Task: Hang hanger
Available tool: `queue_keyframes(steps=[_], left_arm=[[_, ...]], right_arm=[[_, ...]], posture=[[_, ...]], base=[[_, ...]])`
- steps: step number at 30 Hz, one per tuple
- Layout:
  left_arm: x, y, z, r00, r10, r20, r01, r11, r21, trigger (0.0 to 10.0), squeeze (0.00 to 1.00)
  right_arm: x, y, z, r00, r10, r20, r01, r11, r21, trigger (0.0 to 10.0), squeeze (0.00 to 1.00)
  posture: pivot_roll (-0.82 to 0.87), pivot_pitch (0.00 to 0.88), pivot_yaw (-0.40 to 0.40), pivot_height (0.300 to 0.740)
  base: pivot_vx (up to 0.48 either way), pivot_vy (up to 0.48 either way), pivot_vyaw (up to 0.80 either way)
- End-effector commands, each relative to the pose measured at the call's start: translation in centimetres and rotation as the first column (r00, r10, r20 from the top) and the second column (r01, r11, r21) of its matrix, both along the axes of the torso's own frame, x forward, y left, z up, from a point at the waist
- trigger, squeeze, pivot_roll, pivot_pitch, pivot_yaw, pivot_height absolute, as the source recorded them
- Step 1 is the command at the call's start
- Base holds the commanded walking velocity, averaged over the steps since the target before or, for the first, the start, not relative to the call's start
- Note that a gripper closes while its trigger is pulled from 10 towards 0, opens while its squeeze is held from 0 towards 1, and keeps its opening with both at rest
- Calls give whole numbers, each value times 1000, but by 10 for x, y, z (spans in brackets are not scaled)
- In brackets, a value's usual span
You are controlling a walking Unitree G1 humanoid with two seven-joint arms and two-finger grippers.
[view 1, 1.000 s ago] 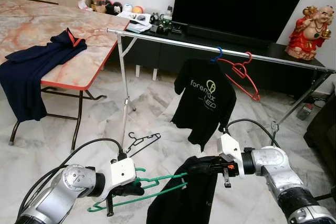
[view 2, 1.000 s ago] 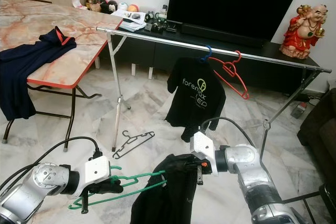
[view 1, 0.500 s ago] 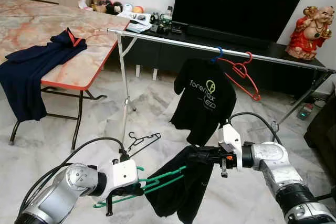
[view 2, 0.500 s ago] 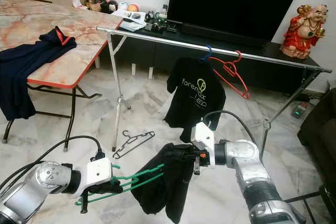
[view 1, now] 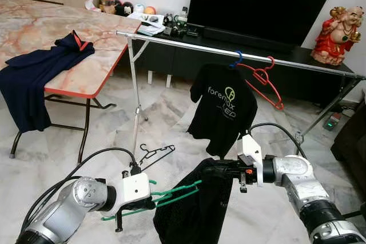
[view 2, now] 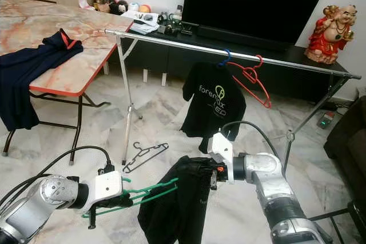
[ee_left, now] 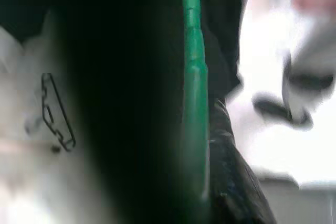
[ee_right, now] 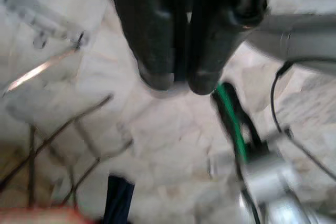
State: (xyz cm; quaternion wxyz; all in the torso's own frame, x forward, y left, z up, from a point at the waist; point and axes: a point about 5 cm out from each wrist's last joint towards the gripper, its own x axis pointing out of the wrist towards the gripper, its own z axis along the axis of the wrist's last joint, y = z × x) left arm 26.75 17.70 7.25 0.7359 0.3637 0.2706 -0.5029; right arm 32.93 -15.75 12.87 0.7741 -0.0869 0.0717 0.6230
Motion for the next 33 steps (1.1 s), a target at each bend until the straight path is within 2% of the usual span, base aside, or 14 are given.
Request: queue_keyframes(steps=[1, 2, 3, 13, 19, 21, 22, 23, 25, 29, 33], left_arm=[[-9, 7, -17, 998, 18, -63, -14, 997, 72, 10000, 0], [-8, 7, -17, 998, 18, -58, -14, 998, 68, 10000, 0], [-8, 6, -17, 998, 21, -55, -17, 998, 63, 10000, 0], [-2, 4, -15, 999, 49, -17, -49, 999, 19, 10000, 0], [10, -8, -4, 990, 124, 73, -113, 984, -137, 10000, 0], [12, -16, 6, 988, 135, 74, -111, 959, -259, 10000, 0], [12, -17, 7, 988, 132, 74, -108, 956, -271, 10000, 0], [11, -21, 12, 990, 122, 68, -94, 942, -323, 10000, 0], [10, -25, 18, 992, 113, 63, -81, 923, -377, 10000, 0], [9, -25, 19, 995, 88, 54, -61, 924, -376, 10000, 0], [8, -19, 20, 995, 97, 35, -76, 917, -391, 10000, 0]], right_arm=[[8, -8, 26, 994, -18, 108, 15, 999, 33, 10000, 1000], [8, -8, 26, 994, -17, 111, 14, 999, 31, 10000, 129], [7, -8, 26, 994, -15, 111, 12, 999, 30, 10000, 0], [6, -7, 24, 994, -22, 106, 18, 999, 39, 10000, 0], [8, -11, 20, 989, -99, 106, 93, 994, 56, 10000, 0], [8, -17, 15, 982, -152, 116, 149, 988, 34, 10000, 0], [8, -18, 14, 980, -158, 118, 156, 987, 31, 10000, 0], [9, -21, 12, 975, -187, 122, 187, 982, 18, 10000, 0], [8, -28, 9, 965, -231, 123, 232, 973, 13, 10000, 0], [8, -39, 10, 951, -280, 130, 281, 960, 10, 10000, 0], [6, -61, 11, 932, -339, 131, 344, 939, -23, 10000, 0]], posture=[[83, 0, -156, 740], [83, 0, -157, 740], [84, 0, -157, 740], [85, 0, -160, 740], [85, 0, -162, 740], [86, 0, -163, 740], [86, 0, -163, 740], [86, 0, -163, 740], [84, 0, -161, 740], [80, 0, -161, 740], [77, 0, -158, 740]], base=[[0, 0, 0], [0, 0, 0], [0, 0, 0], [0, 0, 0], [0, 0, 0], [0, 0, 0], [0, 0, 0], [0, 0, 0], [0, 0, 0], [0, 0, 0], [0, 0, 0]])
